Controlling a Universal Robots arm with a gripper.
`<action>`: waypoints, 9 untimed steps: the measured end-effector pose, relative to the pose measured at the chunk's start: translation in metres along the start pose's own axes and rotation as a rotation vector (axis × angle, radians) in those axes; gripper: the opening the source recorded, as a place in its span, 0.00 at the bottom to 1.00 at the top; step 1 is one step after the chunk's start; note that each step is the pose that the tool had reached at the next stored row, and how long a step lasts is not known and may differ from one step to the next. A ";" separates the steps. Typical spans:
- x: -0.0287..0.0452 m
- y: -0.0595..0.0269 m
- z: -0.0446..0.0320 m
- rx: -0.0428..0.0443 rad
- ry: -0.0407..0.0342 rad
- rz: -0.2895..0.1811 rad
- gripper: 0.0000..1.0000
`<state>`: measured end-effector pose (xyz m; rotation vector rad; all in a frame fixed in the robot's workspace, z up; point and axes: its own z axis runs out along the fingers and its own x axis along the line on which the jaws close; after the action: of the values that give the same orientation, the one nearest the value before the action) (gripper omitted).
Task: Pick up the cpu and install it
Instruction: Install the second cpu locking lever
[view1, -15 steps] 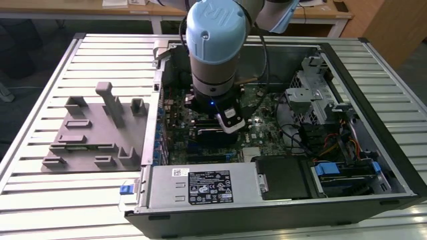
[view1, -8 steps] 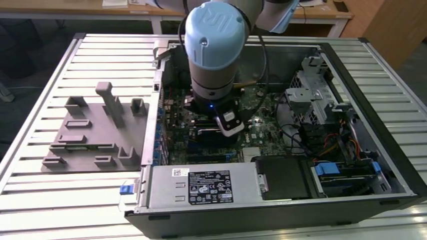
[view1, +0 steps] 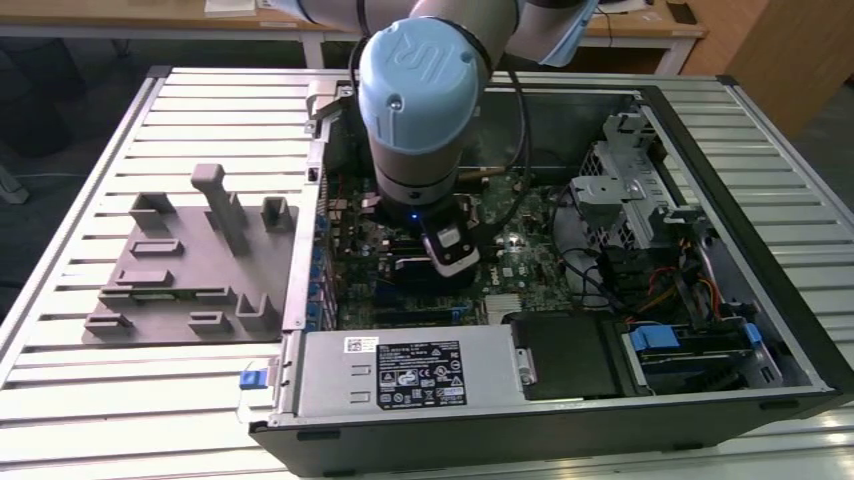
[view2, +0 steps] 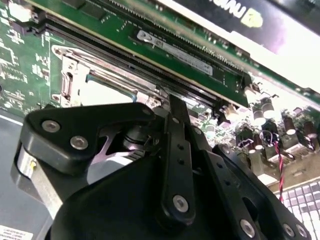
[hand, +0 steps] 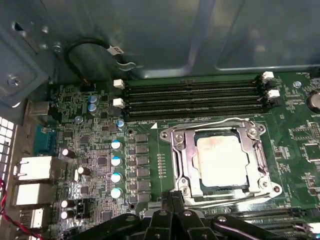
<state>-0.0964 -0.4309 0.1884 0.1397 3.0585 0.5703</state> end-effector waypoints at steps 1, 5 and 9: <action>0.0001 -0.0003 0.0006 -0.0009 0.0000 0.000 0.11; 0.0002 -0.0009 0.0021 -0.0015 0.0001 0.000 0.11; 0.0006 -0.0012 0.0030 -0.0015 0.0000 0.000 0.11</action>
<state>-0.0970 -0.4309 0.1852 0.1400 3.0581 0.5726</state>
